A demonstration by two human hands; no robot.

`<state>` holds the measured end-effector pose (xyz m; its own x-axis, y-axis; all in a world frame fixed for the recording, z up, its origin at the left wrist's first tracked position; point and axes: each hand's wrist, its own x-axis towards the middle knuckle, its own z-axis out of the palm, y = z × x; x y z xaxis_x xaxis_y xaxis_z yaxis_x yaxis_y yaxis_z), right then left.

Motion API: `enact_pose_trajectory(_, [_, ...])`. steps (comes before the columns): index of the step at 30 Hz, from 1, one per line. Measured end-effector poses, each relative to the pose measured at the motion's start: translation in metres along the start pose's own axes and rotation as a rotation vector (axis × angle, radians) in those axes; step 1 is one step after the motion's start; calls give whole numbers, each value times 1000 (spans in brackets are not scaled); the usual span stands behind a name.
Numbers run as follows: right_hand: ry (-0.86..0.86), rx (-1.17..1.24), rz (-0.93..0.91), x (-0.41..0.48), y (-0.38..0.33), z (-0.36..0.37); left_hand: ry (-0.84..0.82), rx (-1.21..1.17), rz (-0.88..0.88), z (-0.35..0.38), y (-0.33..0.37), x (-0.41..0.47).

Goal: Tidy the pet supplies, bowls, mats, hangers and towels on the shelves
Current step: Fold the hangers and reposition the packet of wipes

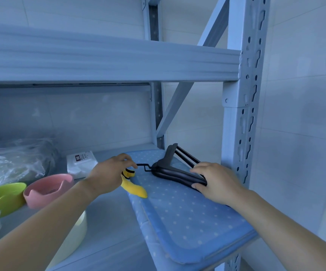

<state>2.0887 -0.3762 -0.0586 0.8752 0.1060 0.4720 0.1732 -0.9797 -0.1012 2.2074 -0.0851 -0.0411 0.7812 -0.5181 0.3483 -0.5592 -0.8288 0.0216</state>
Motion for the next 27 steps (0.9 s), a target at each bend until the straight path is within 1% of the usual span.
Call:
enact_pose_trajectory(3, [22, 38, -41, 5, -11, -4, 43, -75, -15, -4, 8, -5])
enact_pose_trajectory(7, [-3, 104, -101, 15, -31, -2, 96, -141, -6, -11, 16, -18])
enact_pose_trajectory(12, [-30, 169, -190, 28, -62, 6, 125, -153, -2, -22, 11, -43])
enact_pose_trajectory(19, [-64, 233, -254, 50, -111, 15, 103, -130, -30, -36, -23, -70])
enact_pose_trajectory(24, [-83, 233, -278, 70, -142, 23, 130, -80, -128, -44, -59, -86])
enact_pose_trajectory(27, [-84, 230, -281, 83, -161, 31, 95, -24, -185, -47, -82, -98])
